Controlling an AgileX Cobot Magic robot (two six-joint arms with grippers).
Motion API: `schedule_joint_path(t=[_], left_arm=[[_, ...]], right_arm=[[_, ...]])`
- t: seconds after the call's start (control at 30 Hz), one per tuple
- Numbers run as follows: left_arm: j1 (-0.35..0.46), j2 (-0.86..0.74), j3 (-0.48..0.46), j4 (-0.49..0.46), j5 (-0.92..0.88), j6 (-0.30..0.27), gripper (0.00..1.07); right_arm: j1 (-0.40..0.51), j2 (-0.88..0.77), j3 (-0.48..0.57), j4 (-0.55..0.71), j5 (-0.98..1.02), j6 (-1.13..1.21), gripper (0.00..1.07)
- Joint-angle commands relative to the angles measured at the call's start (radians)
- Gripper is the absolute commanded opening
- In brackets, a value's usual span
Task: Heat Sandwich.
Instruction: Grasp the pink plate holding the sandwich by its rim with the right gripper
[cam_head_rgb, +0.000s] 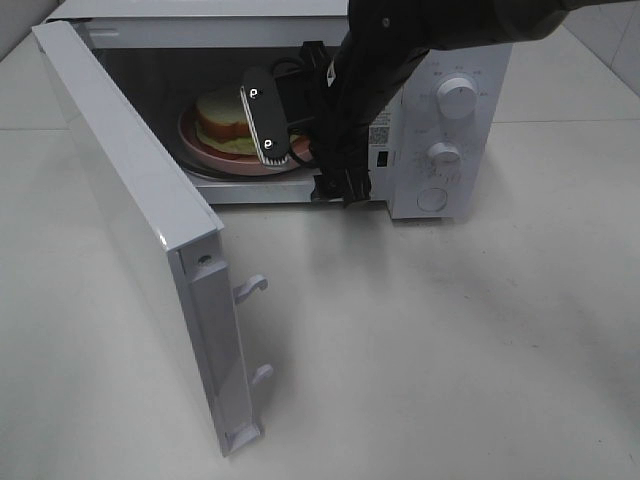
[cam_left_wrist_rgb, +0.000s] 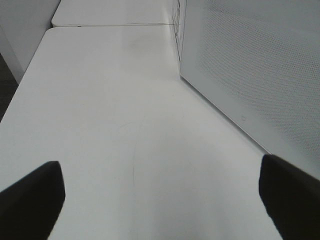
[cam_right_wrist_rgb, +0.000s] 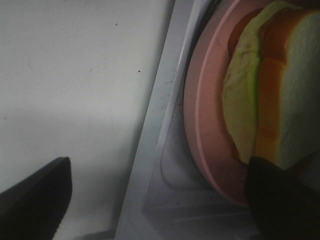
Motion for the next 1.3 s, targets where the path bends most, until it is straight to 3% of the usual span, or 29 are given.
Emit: schedule_joint_path(t=[0.03, 0.23, 0.63, 0.8, 0.83, 0.9, 0.93, 0.97, 1.0, 1.3], left_arm=[[0.003, -0.027, 0.003, -0.005, -0.009, -0.002, 1.03], [0.003, -0.027, 0.003, -0.005, -0.009, -0.002, 1.03], [0.003, -0.027, 0.003, -0.003, -0.009, -0.003, 1.03], [0.003, -0.027, 0.003, 0.008, -0.009, -0.003, 1.03], [0.003, -0.027, 0.003, 0.010, -0.009, -0.004, 1.03], [0.003, -0.027, 0.003, 0.014, -0.009, -0.005, 1.03], [0.003, -0.027, 0.003, 0.014, -0.009, -0.005, 1.03], [0.003, -0.027, 0.003, 0.015, -0.009, -0.005, 1.03], [0.003, -0.027, 0.003, 0.015, -0.009, -0.005, 1.03], [0.003, -0.027, 0.003, 0.015, -0.009, -0.005, 1.03]], right_arm=[[0.003, 0.048, -0.046, 0.003, -0.008, 0.002, 0.88], [0.003, 0.154, -0.168, 0.003, 0.000, 0.009, 0.87], [0.000, 0.274, -0.293, 0.003, 0.033, 0.036, 0.83], [0.000, 0.291, -0.299, 0.033, 0.045, 0.045, 0.64], [0.000, 0.292, -0.299, 0.033, 0.051, 0.046, 0.47], [-0.004, 0.292, -0.299, 0.032, 0.054, 0.053, 0.29], [-0.004, 0.292, -0.299, 0.032, 0.054, 0.053, 0.29], [-0.008, 0.292, -0.299, 0.033, 0.057, 0.067, 0.10], [-0.008, 0.292, -0.299, 0.032, 0.062, 0.072, 0.00], [-0.010, 0.286, -0.299, 0.033, 0.076, 0.077, 0.00]])
